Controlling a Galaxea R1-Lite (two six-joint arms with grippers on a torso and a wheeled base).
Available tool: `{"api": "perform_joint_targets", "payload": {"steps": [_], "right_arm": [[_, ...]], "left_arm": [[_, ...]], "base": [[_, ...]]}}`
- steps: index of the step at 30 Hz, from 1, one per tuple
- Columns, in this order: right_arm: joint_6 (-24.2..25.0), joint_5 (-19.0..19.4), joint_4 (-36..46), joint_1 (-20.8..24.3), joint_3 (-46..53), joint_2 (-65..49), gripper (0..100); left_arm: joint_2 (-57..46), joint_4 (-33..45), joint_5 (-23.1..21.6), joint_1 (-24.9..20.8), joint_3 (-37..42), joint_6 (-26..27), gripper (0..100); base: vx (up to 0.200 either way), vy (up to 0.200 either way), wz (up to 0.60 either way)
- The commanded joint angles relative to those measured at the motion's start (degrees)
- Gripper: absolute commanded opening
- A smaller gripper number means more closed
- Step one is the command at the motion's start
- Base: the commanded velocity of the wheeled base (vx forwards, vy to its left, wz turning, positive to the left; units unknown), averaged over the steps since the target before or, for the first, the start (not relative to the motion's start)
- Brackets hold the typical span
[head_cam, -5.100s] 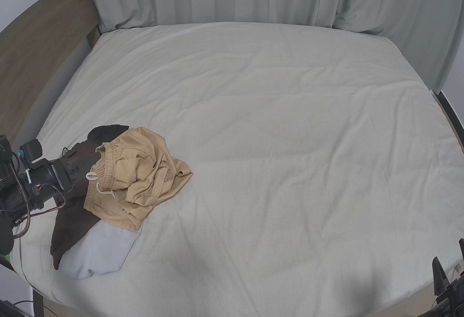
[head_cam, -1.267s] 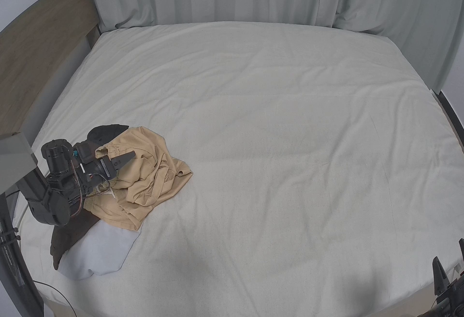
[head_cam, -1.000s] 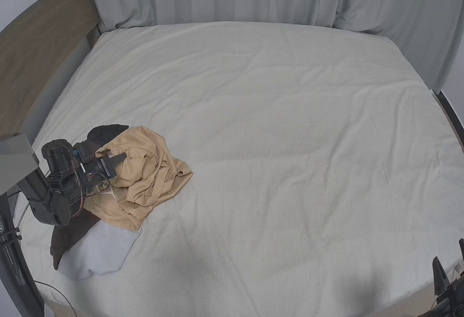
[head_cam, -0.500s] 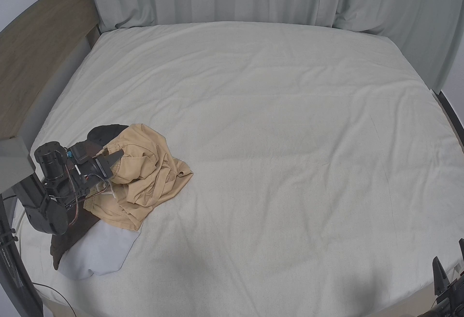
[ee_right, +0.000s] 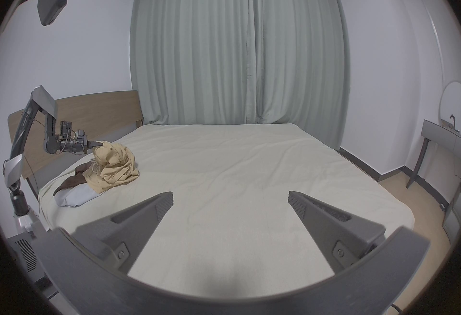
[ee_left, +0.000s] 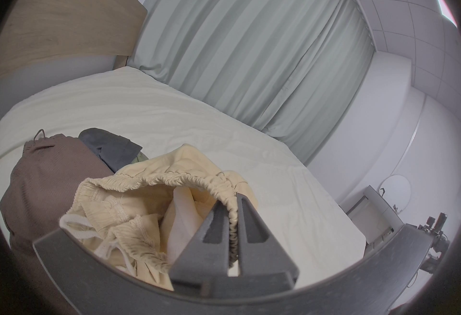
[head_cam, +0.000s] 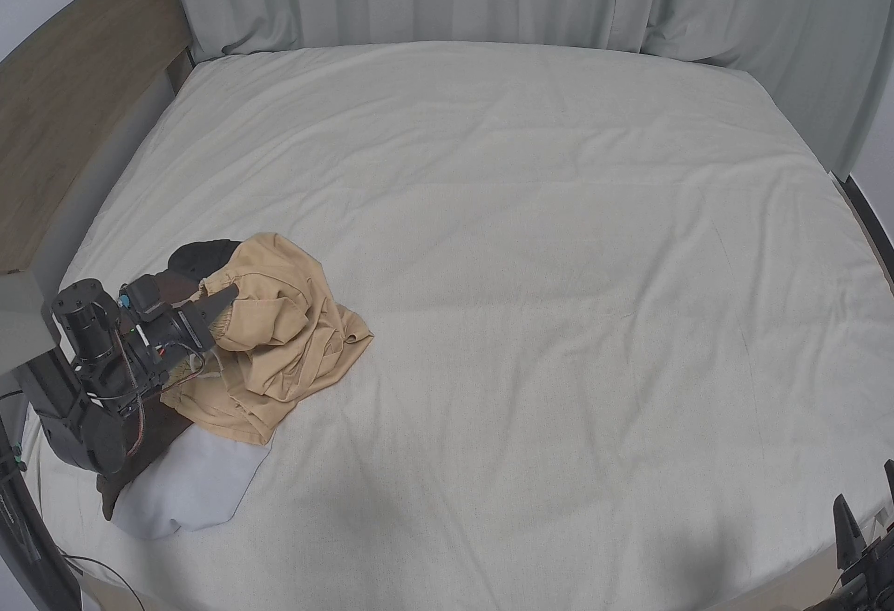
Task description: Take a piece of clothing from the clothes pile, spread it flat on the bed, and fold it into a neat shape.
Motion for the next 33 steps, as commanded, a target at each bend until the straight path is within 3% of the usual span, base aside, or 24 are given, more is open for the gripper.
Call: {"api": "perform_joint_targets", "payload": {"steps": [1,6,23,26,33], "right_arm": [[-0.01,0.02,0.0,0.01,1.01,-0.84,100],[-0.01,0.02,0.0,0.01,1.01,-0.84,100],[0.07,-0.07,0.0,0.01,1.01,-0.84,100],[0.07,-0.07,0.0,0.01,1.01,-0.84,100],[0.07,-0.07,0.0,0.01,1.01,-0.84,100]], "left_arm": [[-1.56,-0.34,0.1,-0.86,1.67,0.76,0],[-3.58,-0.16,-3.06,-1.04,1.67,4.19,0],[-5.69,-0.34,-1.92,-3.24,3.6,3.4,0],[-6.39,-0.34,0.54,-3.94,4.04,0.32,0],[-7.62,-0.42,13.73,-8.07,3.43,-10.75,0]], "base": [[0.0,0.0,0.0],[0.0,0.0,0.0],[0.0,0.0,0.0],[0.0,0.0,0.0],[0.0,0.0,0.0]]}}
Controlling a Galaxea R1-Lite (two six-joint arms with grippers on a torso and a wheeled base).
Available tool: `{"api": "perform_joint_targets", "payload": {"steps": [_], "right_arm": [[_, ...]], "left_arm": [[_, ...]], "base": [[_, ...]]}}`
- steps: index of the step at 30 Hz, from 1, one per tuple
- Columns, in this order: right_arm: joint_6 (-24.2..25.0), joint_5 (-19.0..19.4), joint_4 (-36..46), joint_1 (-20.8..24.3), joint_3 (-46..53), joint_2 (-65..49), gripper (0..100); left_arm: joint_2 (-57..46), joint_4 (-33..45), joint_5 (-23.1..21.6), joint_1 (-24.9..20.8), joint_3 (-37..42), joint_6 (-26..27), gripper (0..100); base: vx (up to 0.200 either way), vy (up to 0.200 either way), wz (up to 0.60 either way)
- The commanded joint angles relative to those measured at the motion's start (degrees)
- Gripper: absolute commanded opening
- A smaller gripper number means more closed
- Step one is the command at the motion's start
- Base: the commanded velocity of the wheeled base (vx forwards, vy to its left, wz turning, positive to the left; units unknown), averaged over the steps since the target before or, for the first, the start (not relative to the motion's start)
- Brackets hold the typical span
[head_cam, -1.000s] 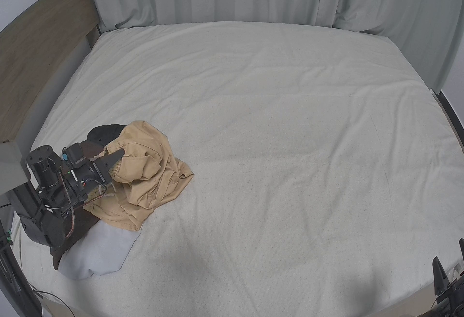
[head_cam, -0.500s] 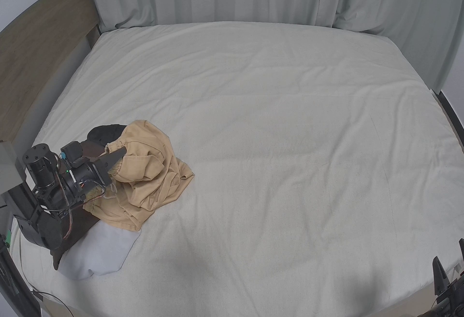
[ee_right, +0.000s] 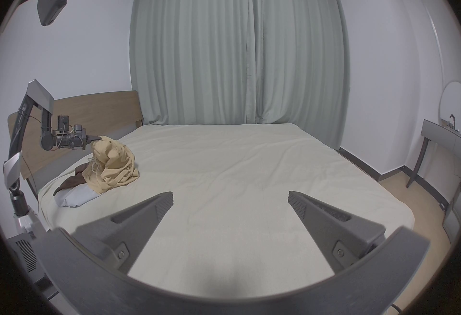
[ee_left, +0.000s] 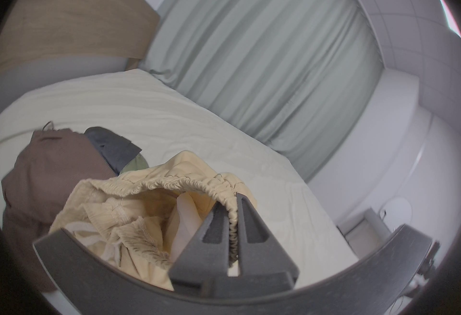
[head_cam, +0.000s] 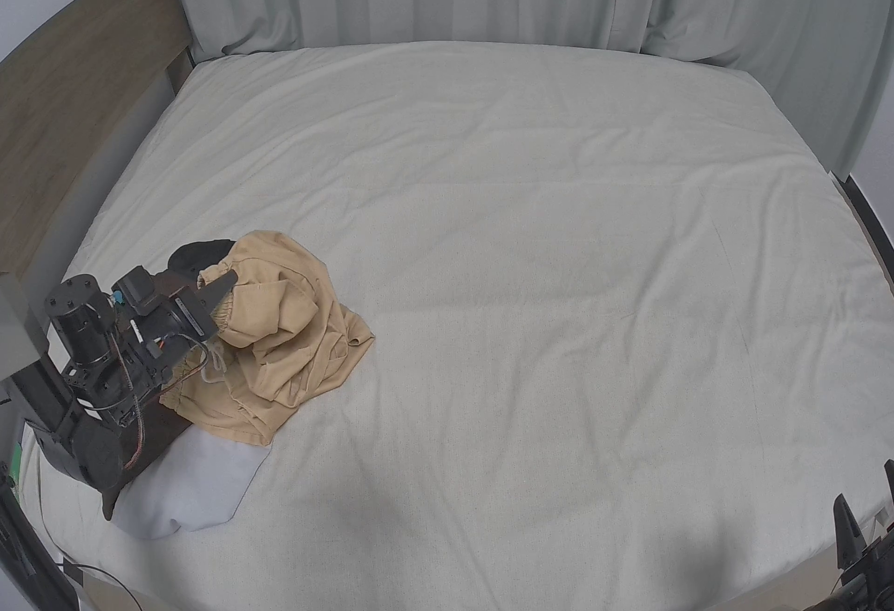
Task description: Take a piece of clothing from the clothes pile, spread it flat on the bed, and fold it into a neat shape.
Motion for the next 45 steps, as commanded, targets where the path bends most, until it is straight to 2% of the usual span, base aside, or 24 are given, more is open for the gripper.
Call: {"api": "perform_joint_targets", "payload": {"steps": [1,4,8,12,17,22,28,35,45], "right_arm": [[0.0,0.01,0.0,-0.02,1.01,-0.84,100],[0.0,0.01,0.0,-0.02,1.01,-0.84,100],[-0.09,0.01,0.0,-0.02,1.01,-0.84,100],[-0.09,0.01,0.0,-0.02,1.01,-0.75,100],[-0.09,-0.07,0.0,-0.02,1.01,-0.84,100],[0.0,-0.07,0.0,-0.02,1.01,-0.84,100],[-0.09,-0.07,0.0,-0.02,1.01,-0.84,100],[0.0,-0.07,0.0,-0.02,1.01,-0.84,100],[0.0,-0.07,0.0,-0.02,1.01,-0.84,100]], "left_arm": [[-2.05,-0.08,5.55,-3.41,-0.32,-5.81,0],[-3.46,0.0,8.27,-4.81,-0.23,-9.59,0],[-4.16,-0.08,11.61,-5.87,0.47,-11.44,0],[-4.52,-0.08,14.16,-6.57,1.0,-15.48,0],[-6.45,0.0,15.04,-6.66,1.0,-21.55,0],[-7.33,0.0,16.18,-6.66,0.83,-25.15,0],[-7.33,0.0,23.92,-8.51,-1.46,-29.1,0],[-9.88,0.09,24.53,-9.38,-1.9,-30.33,0],[-13.48,0.8,24.71,-12.9,-2.43,-30.07,0]], "base": [[0.0,0.0,0.0],[0.0,0.0,0.0],[0.0,0.0,0.0],[0.0,0.0,0.0],[0.0,0.0,0.0],[0.0,0.0,0.0],[0.0,0.0,0.0],[0.0,0.0,0.0],[0.0,0.0,0.0]]}}
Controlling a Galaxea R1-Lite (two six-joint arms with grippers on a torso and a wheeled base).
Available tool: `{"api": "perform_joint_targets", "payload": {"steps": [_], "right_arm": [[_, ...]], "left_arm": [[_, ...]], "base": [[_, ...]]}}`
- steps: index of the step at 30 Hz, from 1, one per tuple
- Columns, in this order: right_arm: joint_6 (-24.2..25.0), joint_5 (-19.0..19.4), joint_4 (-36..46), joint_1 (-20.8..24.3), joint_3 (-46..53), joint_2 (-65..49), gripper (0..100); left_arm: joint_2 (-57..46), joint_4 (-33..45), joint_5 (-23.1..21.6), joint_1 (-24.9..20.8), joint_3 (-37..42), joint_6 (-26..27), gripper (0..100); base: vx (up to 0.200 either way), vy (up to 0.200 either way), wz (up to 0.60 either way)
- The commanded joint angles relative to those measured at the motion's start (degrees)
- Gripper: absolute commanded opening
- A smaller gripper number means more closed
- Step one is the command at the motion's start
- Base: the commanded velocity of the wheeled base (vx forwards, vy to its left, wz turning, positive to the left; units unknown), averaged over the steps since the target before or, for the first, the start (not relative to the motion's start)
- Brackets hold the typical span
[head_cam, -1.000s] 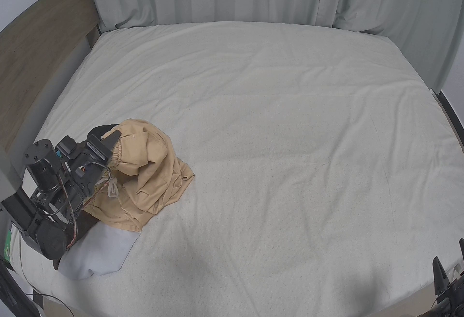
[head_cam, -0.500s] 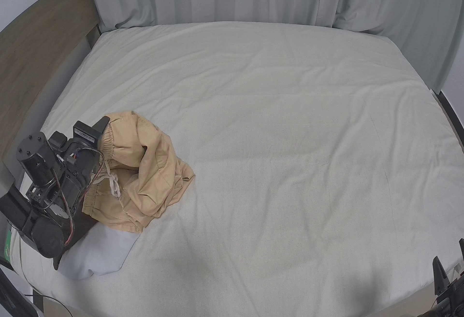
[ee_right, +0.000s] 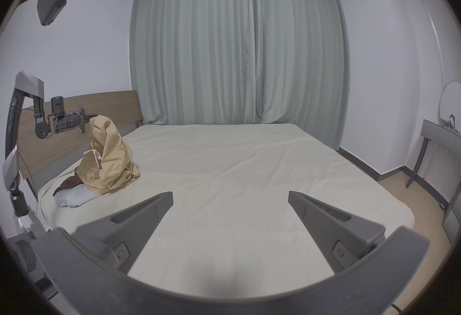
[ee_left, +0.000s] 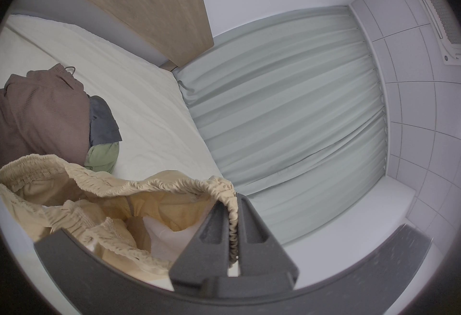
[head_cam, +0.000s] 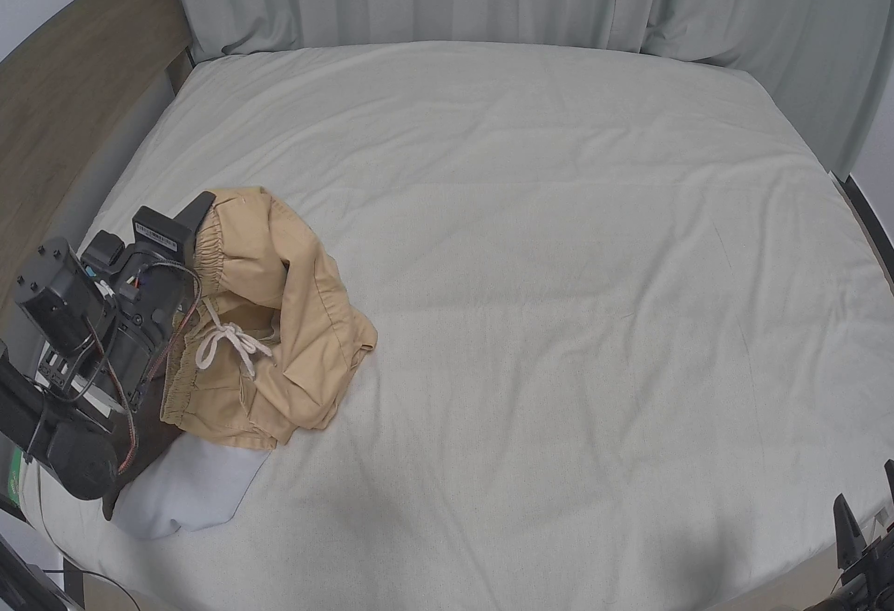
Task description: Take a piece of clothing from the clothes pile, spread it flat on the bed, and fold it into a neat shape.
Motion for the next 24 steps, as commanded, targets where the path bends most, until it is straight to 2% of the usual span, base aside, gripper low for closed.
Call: {"api": "perform_joint_targets", "payload": {"steps": [1,5,10,14,19,24], "right_arm": [[0.0,0.01,0.0,0.01,1.01,-0.84,100],[0.0,0.01,0.0,0.01,1.01,-0.84,100],[0.0,0.01,0.0,0.01,1.01,-0.84,100],[0.0,0.01,0.0,0.01,1.01,-0.84,100],[0.0,0.01,0.0,0.09,1.01,-0.84,100],[0.0,0.01,0.0,0.09,1.01,-0.84,100]], "left_arm": [[-1.96,0.34,0.0,-0.94,-0.62,0.14,0],[-3.37,1.04,0.09,-2.35,-1.85,0.14,0],[-7.76,6.58,0.09,-5.86,-3.43,-0.3,0],[-12.51,12.38,0.26,-8.24,-6.51,-2.59,0],[-21.12,24.77,1.58,-12.54,-12.75,-6.1,0],[-26.04,31.18,2.9,-16.76,-17.49,-6.54,0]], "base": [[0.0,0.0,0.0],[0.0,0.0,0.0],[0.0,0.0,0.0],[0.0,0.0,0.0],[0.0,0.0,0.0],[0.0,0.0,0.0]]}}
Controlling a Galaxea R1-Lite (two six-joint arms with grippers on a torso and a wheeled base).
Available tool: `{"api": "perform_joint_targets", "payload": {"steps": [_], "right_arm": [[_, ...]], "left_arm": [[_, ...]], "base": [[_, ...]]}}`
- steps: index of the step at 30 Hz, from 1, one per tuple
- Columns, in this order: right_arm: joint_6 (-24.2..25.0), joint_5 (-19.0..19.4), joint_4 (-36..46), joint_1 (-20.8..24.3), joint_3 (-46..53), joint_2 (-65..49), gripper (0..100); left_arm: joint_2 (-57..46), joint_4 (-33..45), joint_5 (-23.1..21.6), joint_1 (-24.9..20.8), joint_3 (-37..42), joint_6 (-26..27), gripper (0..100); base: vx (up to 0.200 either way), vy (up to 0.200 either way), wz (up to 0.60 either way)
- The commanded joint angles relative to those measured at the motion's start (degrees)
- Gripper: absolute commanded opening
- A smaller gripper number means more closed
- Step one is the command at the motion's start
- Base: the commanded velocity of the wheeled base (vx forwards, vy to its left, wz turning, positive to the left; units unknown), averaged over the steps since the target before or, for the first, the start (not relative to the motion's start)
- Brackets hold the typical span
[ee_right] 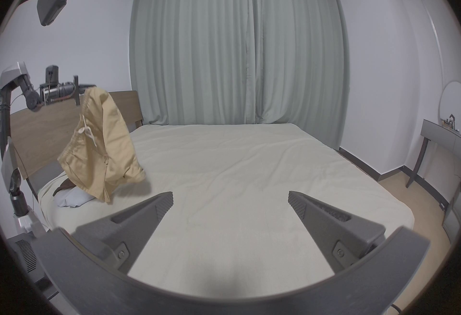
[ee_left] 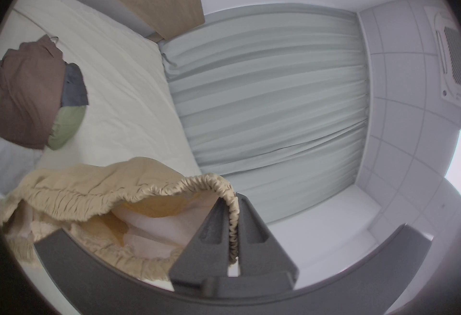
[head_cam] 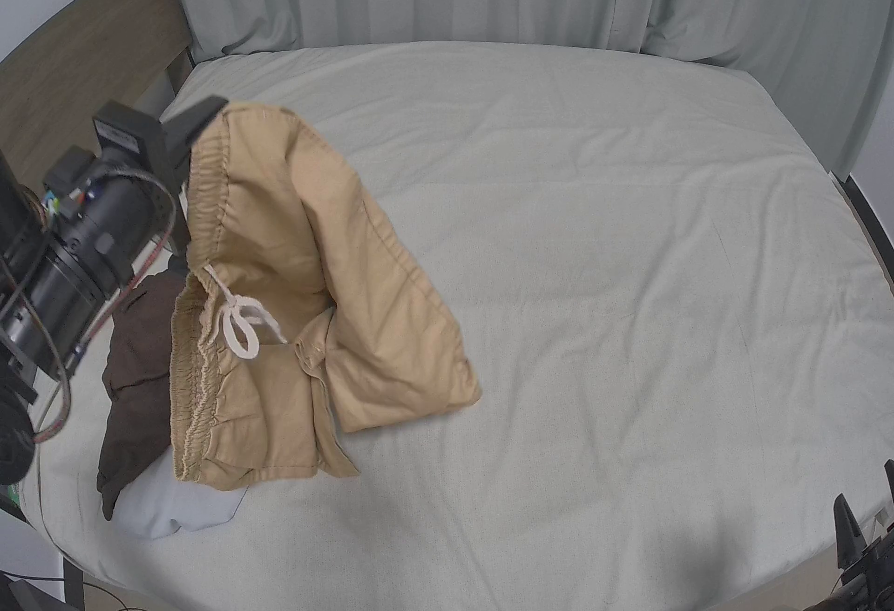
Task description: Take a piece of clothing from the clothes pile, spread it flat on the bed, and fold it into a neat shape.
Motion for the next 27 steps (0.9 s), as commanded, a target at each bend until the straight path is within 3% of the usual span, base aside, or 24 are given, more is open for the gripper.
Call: {"api": "perform_joint_targets", "payload": {"steps": [1,4,15,22,27], "right_arm": [[0.0,0.04,0.0,-0.02,1.01,-0.84,100],[0.0,0.04,0.0,-0.02,1.01,-0.84,100],[0.0,0.04,0.0,0.07,1.01,-0.84,100],[0.0,0.04,0.0,0.07,1.01,-0.84,100],[0.0,0.04,0.0,0.07,1.01,-0.84,100]], "left_arm": [[-8.06,3.65,1.13,-4.73,-5.16,-0.85,0],[-9.02,6.82,2.54,-6.31,-6.31,-0.76,0],[-3.75,6.03,1.66,-2.79,3.19,-0.94,0],[3.37,-1.8,1.66,-2.53,5.03,-0.94,0],[4.86,-2.85,1.57,-2.44,5.73,-0.76,0]], "base": [[0.0,0.0,0.0],[0.0,0.0,0.0],[0.0,0.0,0.0],[0.0,0.0,0.0],[0.0,0.0,0.0]]}}
